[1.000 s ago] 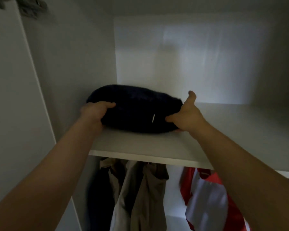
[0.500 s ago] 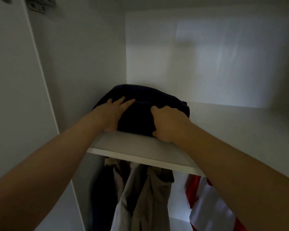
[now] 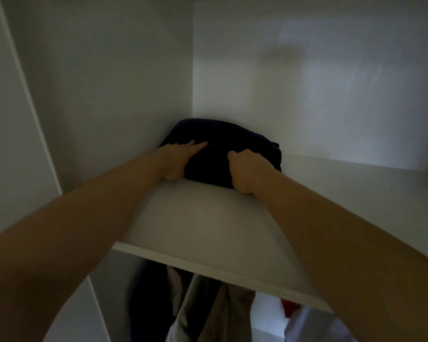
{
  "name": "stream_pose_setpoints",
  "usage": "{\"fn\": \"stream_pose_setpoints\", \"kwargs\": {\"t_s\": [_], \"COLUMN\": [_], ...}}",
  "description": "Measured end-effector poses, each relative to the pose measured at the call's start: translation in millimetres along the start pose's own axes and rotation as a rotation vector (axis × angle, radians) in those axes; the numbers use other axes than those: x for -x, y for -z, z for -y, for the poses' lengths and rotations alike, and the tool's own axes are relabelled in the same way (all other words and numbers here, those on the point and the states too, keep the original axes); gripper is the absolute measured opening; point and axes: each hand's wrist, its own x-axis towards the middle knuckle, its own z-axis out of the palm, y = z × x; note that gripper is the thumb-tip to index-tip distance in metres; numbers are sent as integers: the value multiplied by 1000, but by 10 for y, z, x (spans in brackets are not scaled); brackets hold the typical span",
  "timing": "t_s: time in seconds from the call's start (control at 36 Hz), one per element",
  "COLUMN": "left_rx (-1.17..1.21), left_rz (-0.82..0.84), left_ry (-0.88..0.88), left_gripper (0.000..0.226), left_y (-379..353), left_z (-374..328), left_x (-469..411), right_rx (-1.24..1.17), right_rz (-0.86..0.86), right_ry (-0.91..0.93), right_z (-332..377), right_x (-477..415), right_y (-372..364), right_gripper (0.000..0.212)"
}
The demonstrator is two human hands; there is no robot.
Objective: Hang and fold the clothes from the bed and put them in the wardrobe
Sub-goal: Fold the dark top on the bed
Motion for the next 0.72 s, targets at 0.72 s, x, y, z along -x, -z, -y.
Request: {"fn": "stream_pose_setpoints", "kwargs": {"t_s": [0.72], "left_rx": [180], "left_rz": [81], "left_ry": [16], "left_gripper": [79], "left_y": [509], "left_z": [188], "left_x": [-1064], "right_rx": [31], "right_rz": [27], "right_ry": [-157], "right_z": [-479], "right_x": [-947], "right_y": [-118], "right_gripper": [62]}}
